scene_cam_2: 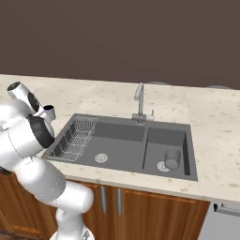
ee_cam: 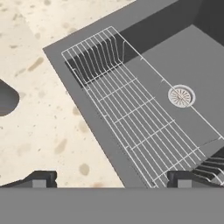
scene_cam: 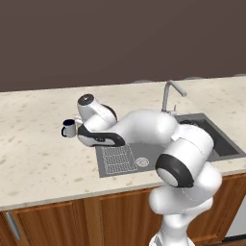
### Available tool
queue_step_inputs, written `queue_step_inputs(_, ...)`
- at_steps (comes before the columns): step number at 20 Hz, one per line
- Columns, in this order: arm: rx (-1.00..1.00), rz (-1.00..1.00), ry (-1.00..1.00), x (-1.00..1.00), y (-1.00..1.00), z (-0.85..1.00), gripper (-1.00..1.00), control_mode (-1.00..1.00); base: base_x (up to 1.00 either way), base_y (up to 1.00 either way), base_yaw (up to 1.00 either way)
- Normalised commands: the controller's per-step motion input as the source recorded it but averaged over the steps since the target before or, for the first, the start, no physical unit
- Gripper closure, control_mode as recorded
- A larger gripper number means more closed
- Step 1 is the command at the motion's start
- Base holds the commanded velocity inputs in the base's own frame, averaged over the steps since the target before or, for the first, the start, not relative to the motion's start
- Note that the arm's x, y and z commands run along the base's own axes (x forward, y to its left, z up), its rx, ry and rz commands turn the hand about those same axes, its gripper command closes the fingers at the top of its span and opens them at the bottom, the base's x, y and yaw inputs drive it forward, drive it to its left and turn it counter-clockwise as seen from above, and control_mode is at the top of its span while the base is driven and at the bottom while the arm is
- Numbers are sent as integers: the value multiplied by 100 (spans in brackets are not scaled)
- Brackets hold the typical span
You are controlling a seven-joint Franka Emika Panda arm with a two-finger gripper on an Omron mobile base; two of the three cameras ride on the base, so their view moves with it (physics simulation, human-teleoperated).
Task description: Move any existing items from the left basin to the right basin for drying. Then move the mug from the counter to the left basin of the sink for washing.
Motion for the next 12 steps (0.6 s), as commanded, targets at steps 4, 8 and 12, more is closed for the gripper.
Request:
queue_step_inputs(4, 0, 7, 0, 34, 50, 0, -100, -100, 0, 0, 0)
queue_step_inputs(8, 0, 6, 0, 28, 47, 0, -100, -100, 0, 0, 0)
queue_step_inputs(12, 0, 4, 0, 28, 39, -1, -100, -100, 0, 0, 0)
